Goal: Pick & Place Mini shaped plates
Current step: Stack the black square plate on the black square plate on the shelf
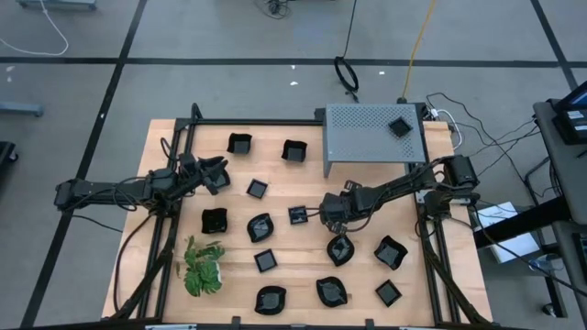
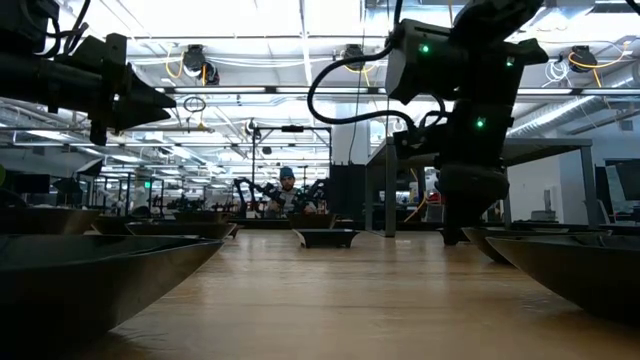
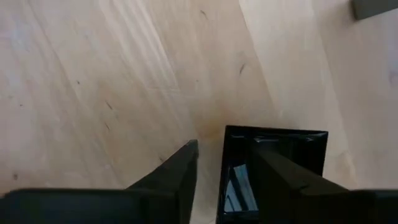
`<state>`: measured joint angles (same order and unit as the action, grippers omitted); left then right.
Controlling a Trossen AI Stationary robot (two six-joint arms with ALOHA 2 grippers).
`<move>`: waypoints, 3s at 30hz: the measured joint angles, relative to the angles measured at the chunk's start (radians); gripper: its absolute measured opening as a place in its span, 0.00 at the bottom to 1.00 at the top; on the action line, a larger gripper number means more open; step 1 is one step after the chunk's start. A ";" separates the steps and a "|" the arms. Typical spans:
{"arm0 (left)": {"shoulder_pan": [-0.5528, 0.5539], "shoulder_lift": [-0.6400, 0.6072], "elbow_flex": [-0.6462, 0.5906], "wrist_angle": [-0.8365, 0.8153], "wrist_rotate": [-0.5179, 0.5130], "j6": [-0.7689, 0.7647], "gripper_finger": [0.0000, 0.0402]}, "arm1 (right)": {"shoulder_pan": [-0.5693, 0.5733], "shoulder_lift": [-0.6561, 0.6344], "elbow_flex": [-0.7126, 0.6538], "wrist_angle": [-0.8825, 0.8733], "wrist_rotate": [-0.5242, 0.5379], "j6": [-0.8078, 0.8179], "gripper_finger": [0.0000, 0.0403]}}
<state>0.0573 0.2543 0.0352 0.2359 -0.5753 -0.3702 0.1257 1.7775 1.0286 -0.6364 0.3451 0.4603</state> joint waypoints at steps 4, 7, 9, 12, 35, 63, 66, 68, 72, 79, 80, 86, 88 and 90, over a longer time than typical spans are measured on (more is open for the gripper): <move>0.000 0.000 0.000 0.000 0.000 0.000 0.32 | 0.001 0.000 -0.001 -0.002 -0.003 0.000 0.14; 0.000 0.000 0.000 0.000 0.000 0.000 0.32 | 0.002 -0.002 -0.002 -0.004 -0.012 -0.002 0.03; 0.000 0.000 0.000 0.000 0.000 0.000 0.32 | 0.000 -0.019 -0.005 -0.016 -0.045 -0.001 0.02; 0.000 0.000 0.000 0.000 0.000 0.000 0.32 | 0.009 -0.069 -0.008 -0.037 -0.103 -0.007 0.02; 0.000 0.000 0.000 0.000 0.000 0.000 0.32 | -0.106 -0.749 -0.005 0.070 0.176 -0.152 0.00; 0.000 0.000 0.000 0.000 0.000 0.000 0.32 | -0.739 -0.777 0.051 -0.203 0.153 -0.284 0.00; 0.000 0.000 0.000 0.000 0.000 0.000 0.32 | -0.759 -0.777 0.093 -0.235 0.179 -0.293 0.00; 0.000 0.000 0.000 0.000 0.000 0.000 0.32 | -0.772 -0.777 0.111 -0.247 0.182 -0.298 0.00; 0.000 0.000 0.000 0.000 0.000 0.000 0.32 | -0.794 -0.771 0.112 -0.286 0.178 -0.292 0.00; 0.000 0.000 0.000 0.000 0.000 0.000 0.32 | -0.816 -0.719 0.111 -0.314 0.181 -0.290 0.00; 0.000 0.000 0.000 0.000 0.000 0.000 0.32 | -0.820 -0.709 0.111 -0.313 0.181 -0.291 0.00; 0.000 0.000 0.000 0.000 0.000 0.000 0.32 | -0.847 -0.634 0.111 -0.311 0.182 -0.343 0.00; 0.000 0.000 0.000 0.000 0.000 0.000 0.32 | -0.856 -0.612 0.111 -0.310 0.182 -0.344 0.00; 0.000 0.000 0.000 0.000 0.000 0.000 0.32 | -0.860 -0.598 0.111 -0.302 0.182 -0.345 0.00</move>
<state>0.0570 0.2542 0.0350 0.2359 -0.5755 -0.3702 -0.7341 1.1795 1.1393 -0.9384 0.5272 0.1154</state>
